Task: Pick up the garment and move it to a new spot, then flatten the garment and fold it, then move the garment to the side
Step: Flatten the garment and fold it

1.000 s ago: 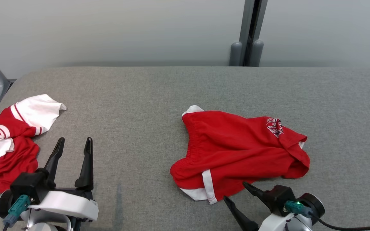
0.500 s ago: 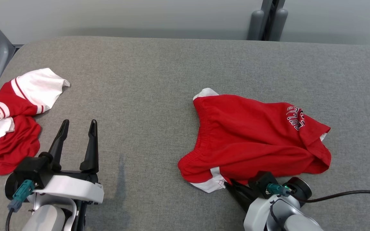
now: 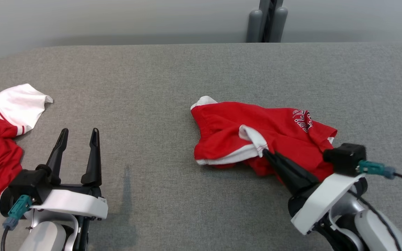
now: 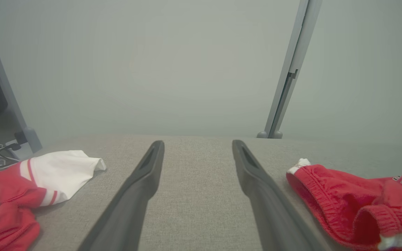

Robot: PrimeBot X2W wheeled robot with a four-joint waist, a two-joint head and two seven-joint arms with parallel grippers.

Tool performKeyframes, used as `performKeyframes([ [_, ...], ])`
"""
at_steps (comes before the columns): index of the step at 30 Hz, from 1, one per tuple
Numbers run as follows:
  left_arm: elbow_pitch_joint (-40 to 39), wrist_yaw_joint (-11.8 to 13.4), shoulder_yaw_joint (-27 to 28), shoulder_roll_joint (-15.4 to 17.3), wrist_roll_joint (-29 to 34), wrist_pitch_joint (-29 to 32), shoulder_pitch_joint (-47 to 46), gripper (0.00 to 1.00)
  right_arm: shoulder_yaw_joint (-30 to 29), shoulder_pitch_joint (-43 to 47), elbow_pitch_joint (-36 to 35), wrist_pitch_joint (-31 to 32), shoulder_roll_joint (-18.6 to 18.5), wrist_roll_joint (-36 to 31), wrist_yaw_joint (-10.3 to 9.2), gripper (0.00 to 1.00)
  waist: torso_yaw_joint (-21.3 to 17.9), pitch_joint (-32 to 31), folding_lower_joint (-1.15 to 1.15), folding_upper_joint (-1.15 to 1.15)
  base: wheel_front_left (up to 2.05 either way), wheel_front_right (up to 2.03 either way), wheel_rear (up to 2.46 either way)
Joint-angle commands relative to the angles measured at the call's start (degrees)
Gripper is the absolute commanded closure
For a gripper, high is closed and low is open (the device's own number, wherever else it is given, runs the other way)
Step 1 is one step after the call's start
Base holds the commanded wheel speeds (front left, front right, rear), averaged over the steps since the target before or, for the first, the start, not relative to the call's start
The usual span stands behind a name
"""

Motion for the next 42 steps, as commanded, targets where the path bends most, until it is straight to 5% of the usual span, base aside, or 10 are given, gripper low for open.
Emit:
performKeyframes([
  [1, -0.1, -0.1, 0.4, 0.3, 0.4, -0.2, -0.8, 0.00, -2.8, 1.1, -3.6, 1.1, 0.0, 3.0, 0.01, 1.00, -0.6, 0.2, 0.00, 0.00, 0.00, 0.00, 0.00],
  [6, -0.2, -0.3, 0.2, 0.1, 0.5, -0.2, -1.5, 0.00, -13.3, 3.0, -7.3, 2.2, 2.2, 9.0, 0.01, 1.00, -1.6, 0.8, 0.00, 0.00, 0.00, 0.00, 0.00],
  [14, 0.4, -0.5, -0.5, -0.1, 0.7, -0.3, -2.8, 0.00, -19.3, 1.5, 3.3, 0.0, 4.2, 11.4, 0.01, 1.00, -2.3, 1.4, 0.00, 0.00, 0.00, 0.00, 0.00],
  [15, 0.4, -0.5, -0.6, -0.1, 0.7, -0.3, -2.9, 0.00, -19.5, 1.1, 4.8, -0.8, 3.9, 10.9, 0.01, 0.73, -2.4, 1.5, 0.00, 0.00, 0.00, 0.00, 0.00],
  [16, 0.5, -0.6, -0.7, -0.1, 0.7, -0.2, -2.8, 0.00, -19.5, 0.8, 6.1, -1.6, 4.1, 11.1, 0.01, 0.18, -2.4, 1.5, 0.00, 0.00, 0.00, 0.00, 0.00],
  [17, 0.5, -0.7, -0.8, -0.1, 0.7, -0.2, -2.8, 0.00, -19.5, 0.6, 7.1, -2.4, 4.6, 11.7, 0.01, 0.00, -2.4, 1.5, 0.00, 0.00, 0.00, 0.00, 0.00],
  [26, 0.3, 0.2, -0.7, 0.3, 0.8, -0.2, -1.7, 0.00, -23.5, 2.5, 10.1, -11.5, 3.1, 8.4, 0.01, 0.00, -2.7, 0.2, 0.00, 0.00, 0.00, 0.00, 0.00],
  [32, -1.2, 1.7, 0.1, 1.1, 0.8, -0.1, 0.2, 0.00, -27.9, 4.1, 4.7, -18.9, 2.4, -4.0, 0.01, 0.00, -3.3, -1.5, 0.00, 0.00, 0.00, 0.00, 0.00],
  [42, -3.9, 3.5, -0.2, 2.0, 1.1, 1.0, 3.8, 0.00, -26.0, 8.8, -5.7, -16.3, 5.0, -20.6, 0.01, 0.00, -3.3, -5.3, 0.00, 0.00, 0.00, 0.00, 0.00],
])
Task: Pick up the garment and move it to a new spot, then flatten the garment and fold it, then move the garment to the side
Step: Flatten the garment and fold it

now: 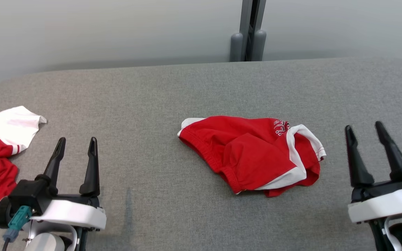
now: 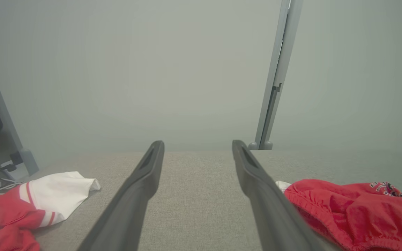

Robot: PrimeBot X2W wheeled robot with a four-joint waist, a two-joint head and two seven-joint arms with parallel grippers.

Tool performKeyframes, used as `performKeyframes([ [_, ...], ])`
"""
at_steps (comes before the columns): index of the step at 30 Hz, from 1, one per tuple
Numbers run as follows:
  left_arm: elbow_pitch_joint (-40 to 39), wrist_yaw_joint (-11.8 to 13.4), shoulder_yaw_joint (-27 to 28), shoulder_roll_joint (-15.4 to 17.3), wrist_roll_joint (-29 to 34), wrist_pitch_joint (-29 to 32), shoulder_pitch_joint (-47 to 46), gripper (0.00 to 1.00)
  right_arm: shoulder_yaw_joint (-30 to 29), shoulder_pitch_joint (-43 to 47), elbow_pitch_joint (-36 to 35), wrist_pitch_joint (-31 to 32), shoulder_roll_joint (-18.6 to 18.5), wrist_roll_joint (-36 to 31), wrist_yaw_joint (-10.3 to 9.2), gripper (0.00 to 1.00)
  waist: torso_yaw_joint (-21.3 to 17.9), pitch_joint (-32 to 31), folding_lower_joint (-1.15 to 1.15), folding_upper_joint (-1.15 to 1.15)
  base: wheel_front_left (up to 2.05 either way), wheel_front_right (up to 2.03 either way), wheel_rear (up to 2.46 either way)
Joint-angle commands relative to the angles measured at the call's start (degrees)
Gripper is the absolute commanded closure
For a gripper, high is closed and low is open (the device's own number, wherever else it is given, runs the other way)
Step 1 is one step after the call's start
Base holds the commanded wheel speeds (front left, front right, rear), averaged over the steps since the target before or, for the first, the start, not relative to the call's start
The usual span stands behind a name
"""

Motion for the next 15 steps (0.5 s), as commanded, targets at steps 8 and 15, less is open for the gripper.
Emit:
performKeyframes([
  [8, -2.4, 1.8, -0.2, 0.8, 0.3, 1.1, 3.1, 0.00, -0.6, 4.0, -2.7, 2.4, 2.0, -2.5, 0.02, 0.00, 0.0, -2.0, 0.00, 0.00, 0.00, 0.00, 0.00],
  [15, -3.0, 2.4, -0.5, 1.0, 0.4, 1.6, 3.5, 0.00, -0.9, 4.4, -3.3, 2.9, 2.5, -2.9, 0.03, 0.00, 0.2, -1.8, 0.00, 0.00, 0.00, 0.00, 0.00],
])
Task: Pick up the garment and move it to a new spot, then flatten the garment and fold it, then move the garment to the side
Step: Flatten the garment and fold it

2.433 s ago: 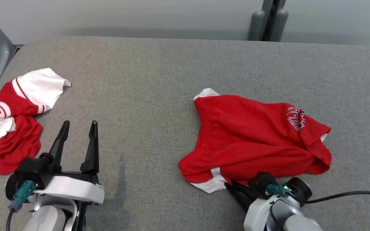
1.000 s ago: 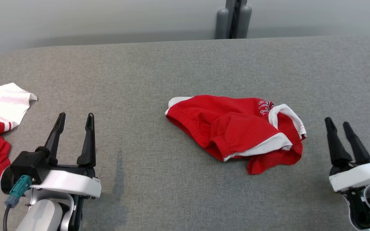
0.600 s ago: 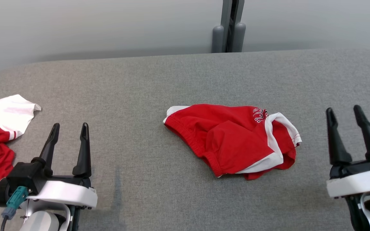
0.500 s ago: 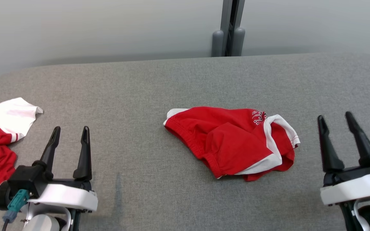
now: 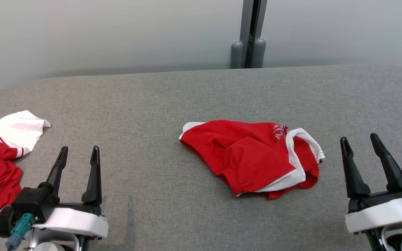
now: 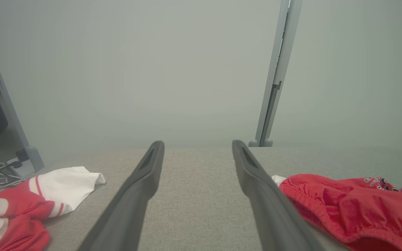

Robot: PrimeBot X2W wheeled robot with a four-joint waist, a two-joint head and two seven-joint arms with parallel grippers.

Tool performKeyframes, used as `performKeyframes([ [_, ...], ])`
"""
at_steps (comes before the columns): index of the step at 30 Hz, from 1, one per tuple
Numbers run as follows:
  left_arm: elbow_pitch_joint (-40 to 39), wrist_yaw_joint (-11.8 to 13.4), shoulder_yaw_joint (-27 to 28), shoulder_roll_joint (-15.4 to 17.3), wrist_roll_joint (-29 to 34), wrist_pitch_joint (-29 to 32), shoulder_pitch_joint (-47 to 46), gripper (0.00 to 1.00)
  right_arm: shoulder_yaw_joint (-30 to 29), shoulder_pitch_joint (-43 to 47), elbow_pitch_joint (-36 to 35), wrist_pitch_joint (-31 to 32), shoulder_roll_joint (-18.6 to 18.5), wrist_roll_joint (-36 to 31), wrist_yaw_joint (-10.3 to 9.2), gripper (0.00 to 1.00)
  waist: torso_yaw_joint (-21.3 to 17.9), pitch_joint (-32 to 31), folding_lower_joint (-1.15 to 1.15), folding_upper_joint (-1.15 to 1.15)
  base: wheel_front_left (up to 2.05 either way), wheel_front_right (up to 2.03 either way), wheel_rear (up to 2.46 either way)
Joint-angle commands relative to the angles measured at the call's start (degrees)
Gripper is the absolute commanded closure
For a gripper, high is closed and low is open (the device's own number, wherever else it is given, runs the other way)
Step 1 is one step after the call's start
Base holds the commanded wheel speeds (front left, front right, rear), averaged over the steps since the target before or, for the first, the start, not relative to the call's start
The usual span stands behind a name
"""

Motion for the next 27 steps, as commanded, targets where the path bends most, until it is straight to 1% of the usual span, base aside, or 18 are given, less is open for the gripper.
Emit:
performKeyframes([
  [1, -0.1, 0.4, 0.0, 0.4, 0.1, -0.1, 0.6, 0.00, -0.1, 0.7, -0.4, 0.1, 0.0, -0.5, 0.01, 0.00, 0.0, 0.0, 0.00, 0.00, 0.00, 0.00, 0.00],
  [13, -0.8, 0.6, -0.9, 0.4, 0.4, 0.3, -0.4, 0.00, -0.4, -0.2, -0.2, 0.4, 0.3, -0.4, 0.01, 0.00, 0.4, 0.8, 0.00, 0.00, 0.00, 0.00, 0.00],
  [16, -1.4, -0.2, -2.4, 0.1, 0.9, 1.2, -1.2, 0.00, -0.4, -0.5, -0.1, 0.4, 0.3, -0.3, 0.01, 0.00, 0.3, 1.1, 0.00, 0.00, 0.00, 0.00, 0.00],
  [18, -1.8, -1.3, -4.4, -0.4, 0.9, 2.5, -1.9, 0.00, -0.3, -0.7, 0.0, 0.4, 0.2, -0.3, 0.01, 0.00, 0.1, 1.6, 0.00, 0.00, 0.00, 0.00, 0.00],
  [20, -1.9, -3.1, -7.1, -1.6, 0.4, 4.3, -2.4, 0.00, -0.2, -0.9, 0.1, 0.4, 0.1, -0.2, 0.01, 0.00, -0.2, 2.2, 0.00, 0.00, 0.00, 0.00, 0.00],
  [21, -1.5, -5.3, -10.0, -3.0, -0.6, 6.3, -3.0, 0.00, 0.0, -1.2, 0.1, 0.3, 0.2, -0.2, 0.01, 0.00, -0.6, 2.9, 0.00, 0.00, 0.00, 0.00, 0.00],
  [27, 3.0, -12.3, -17.8, -7.4, -3.8, 11.9, -5.5, 0.00, 1.0, -2.1, 0.6, 0.0, 0.4, -0.1, 0.01, 0.00, -2.7, 5.3, 0.00, 0.00, 0.00, 0.00, 0.00],
])
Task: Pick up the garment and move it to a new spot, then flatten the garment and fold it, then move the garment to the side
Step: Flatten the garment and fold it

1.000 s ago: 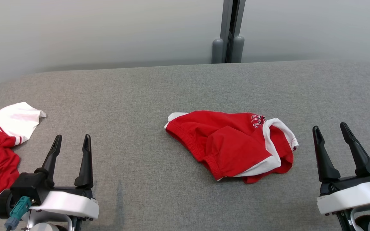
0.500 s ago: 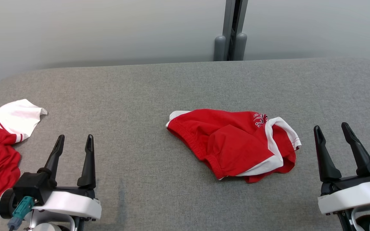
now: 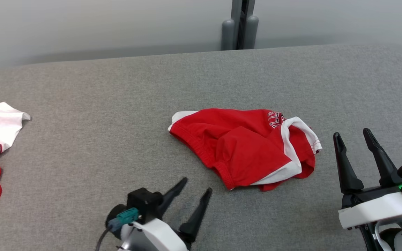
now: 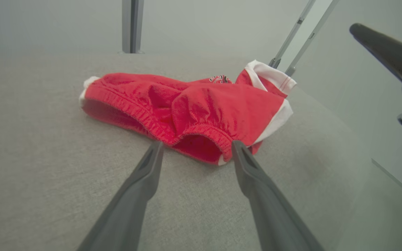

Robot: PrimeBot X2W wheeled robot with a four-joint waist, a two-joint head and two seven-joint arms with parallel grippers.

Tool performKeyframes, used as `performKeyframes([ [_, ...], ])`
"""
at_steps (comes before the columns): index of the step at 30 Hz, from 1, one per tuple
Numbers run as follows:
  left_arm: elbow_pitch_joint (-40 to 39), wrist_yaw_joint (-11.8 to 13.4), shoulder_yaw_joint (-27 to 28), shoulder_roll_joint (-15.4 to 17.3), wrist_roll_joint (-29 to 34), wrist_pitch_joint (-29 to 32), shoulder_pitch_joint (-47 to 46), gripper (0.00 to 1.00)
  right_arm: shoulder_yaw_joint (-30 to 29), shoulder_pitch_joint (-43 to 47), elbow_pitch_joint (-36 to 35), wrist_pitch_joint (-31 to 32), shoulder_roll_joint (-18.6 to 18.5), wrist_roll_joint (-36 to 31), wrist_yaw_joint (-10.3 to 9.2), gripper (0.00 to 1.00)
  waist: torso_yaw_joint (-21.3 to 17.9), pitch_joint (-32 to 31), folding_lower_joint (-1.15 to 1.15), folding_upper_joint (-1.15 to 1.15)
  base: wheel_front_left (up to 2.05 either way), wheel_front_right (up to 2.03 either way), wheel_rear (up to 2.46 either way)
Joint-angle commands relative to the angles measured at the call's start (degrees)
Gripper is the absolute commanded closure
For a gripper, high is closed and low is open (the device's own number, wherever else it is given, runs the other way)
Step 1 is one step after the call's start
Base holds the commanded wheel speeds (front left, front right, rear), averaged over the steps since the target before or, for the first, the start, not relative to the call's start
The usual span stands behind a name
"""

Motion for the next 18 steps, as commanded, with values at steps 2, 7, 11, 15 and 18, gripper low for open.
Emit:
performKeyframes([
  [2, 2.8, -3.0, -3.1, -2.1, -1.5, 2.5, -2.2, 0.00, 0.6, -1.2, 0.3, -0.6, 0.1, 0.1, 0.01, 0.00, -2.0, 2.0, 0.00, 0.00, 0.00, 0.00, 0.00],
  [7, 8.9, -6.4, -5.6, -4.6, -2.9, 4.2, -5.1, 0.00, 1.0, -2.2, 1.4, -1.4, 0.2, 0.6, 0.01, 0.00, -4.5, 3.8, 0.00, 0.00, 0.00, 0.00, 0.00],
  [11, 12.6, -6.9, -4.7, -5.6, -2.7, 2.4, -7.8, 0.00, 0.9, -2.5, 1.7, -2.0, 0.4, 0.7, 0.01, 0.00, -6.2, 4.9, 0.00, 0.00, 0.00, 0.00, 0.00],
  [15, 14.6, -7.2, -4.0, -5.7, -2.7, 1.3, -9.3, 0.00, 0.8, -2.8, 2.2, -2.5, 0.7, 1.0, 0.01, 0.00, -7.0, 5.3, 0.00, 0.00, 0.00, 0.00, 0.00],
  [18, 15.2, -8.3, -4.0, -5.5, -3.5, 1.0, -10.4, 1.00, 0.5, -2.9, 2.9, -2.9, 0.8, 1.1, 0.01, 0.00, -7.3, 5.4, 0.00, 0.00, 0.00, 0.00, 0.00],
])
